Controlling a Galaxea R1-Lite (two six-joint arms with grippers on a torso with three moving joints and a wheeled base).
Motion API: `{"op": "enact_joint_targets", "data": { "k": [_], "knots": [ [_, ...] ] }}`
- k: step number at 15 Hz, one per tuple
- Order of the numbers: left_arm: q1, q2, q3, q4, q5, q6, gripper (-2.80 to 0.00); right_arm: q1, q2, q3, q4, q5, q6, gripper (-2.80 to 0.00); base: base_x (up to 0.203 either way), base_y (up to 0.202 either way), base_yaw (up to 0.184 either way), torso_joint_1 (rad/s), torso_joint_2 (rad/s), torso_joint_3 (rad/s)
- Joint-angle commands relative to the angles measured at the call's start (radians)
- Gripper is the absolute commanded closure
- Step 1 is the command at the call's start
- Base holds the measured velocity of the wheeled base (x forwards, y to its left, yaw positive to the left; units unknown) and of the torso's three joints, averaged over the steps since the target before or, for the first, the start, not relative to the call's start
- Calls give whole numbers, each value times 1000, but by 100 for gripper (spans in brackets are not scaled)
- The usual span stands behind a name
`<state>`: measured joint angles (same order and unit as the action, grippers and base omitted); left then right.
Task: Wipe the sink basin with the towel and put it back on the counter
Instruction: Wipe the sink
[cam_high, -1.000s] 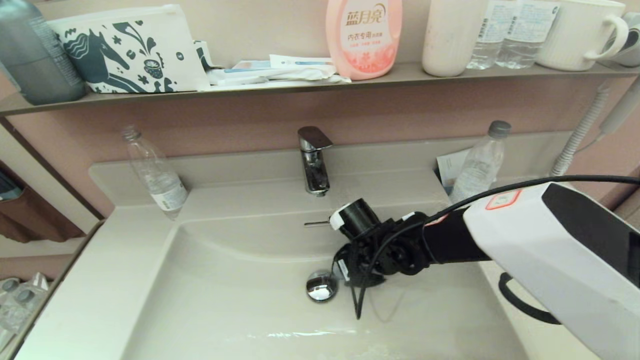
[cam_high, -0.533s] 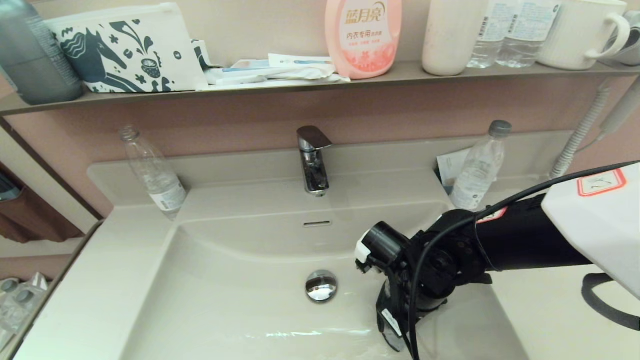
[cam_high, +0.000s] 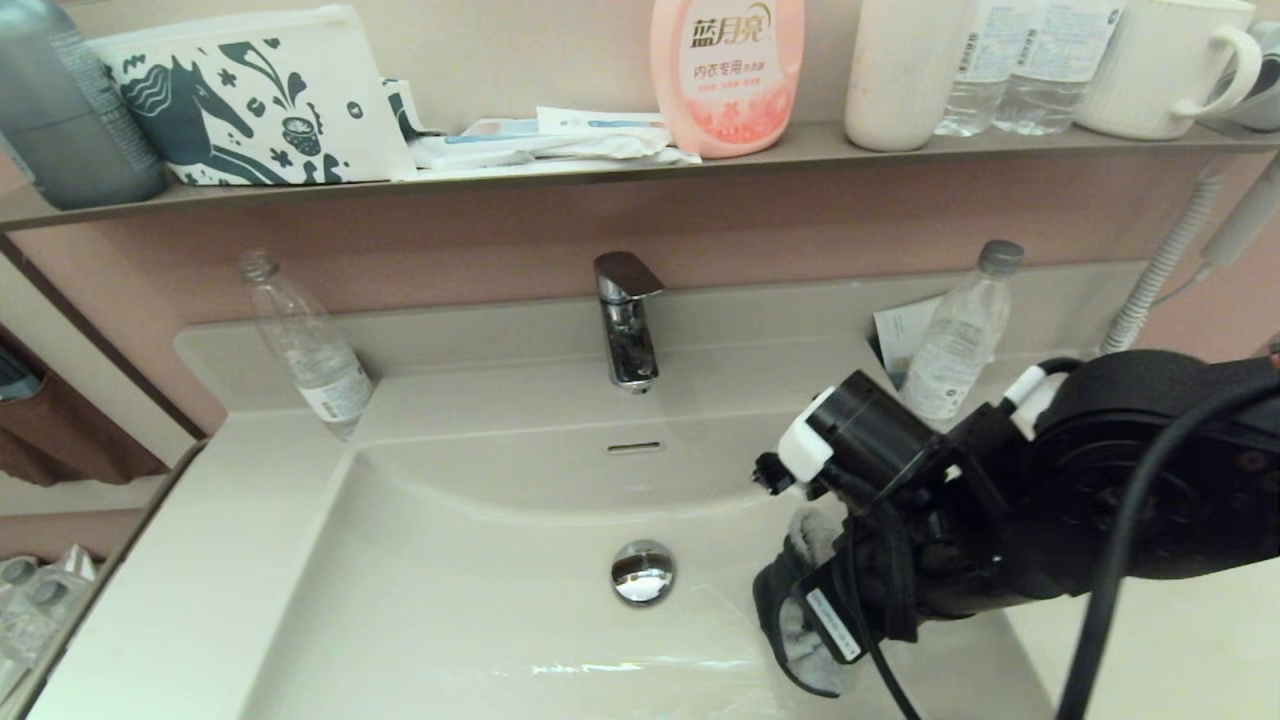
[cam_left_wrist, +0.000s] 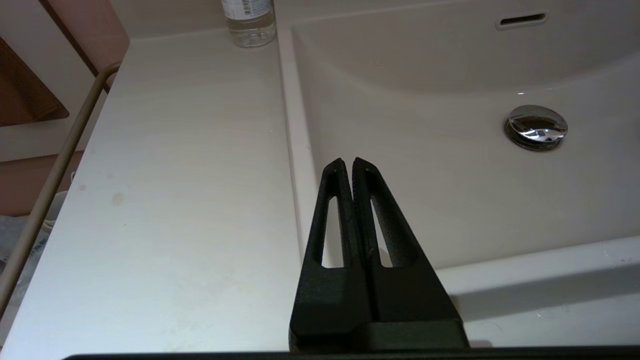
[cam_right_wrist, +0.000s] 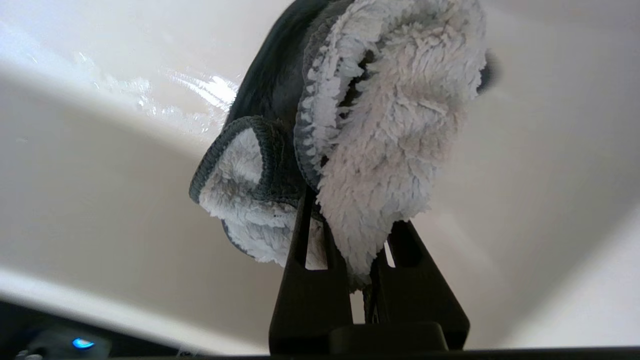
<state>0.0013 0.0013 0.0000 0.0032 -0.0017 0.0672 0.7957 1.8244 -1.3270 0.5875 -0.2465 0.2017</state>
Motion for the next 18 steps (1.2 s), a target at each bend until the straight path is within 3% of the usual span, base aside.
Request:
{"op": "enact_joint_targets", "data": {
  "k": [1,4,9,13,18],
  "knots": [
    [0,0,0,0,0,0,0,-43,-102,15,-2,4,3,0,0,0,0,0,0,0],
    [0,0,0,0,0,0,0,-128,-130,28,-126,10,43,0,0,0,0,0,0,0],
    [0,0,0,0,0,0,0,-173,-91,114,-569,49,62,0,0,0,0,0,0,0],
    [0,0,0,0,0,0,0,-174,81,86,-915,44,75,0,0,0,0,0,0,0],
    [0,0,0,0,0,0,0,-146,334,-62,-1130,-90,72,0,0,0,0,0,0,0]
  ]
}}
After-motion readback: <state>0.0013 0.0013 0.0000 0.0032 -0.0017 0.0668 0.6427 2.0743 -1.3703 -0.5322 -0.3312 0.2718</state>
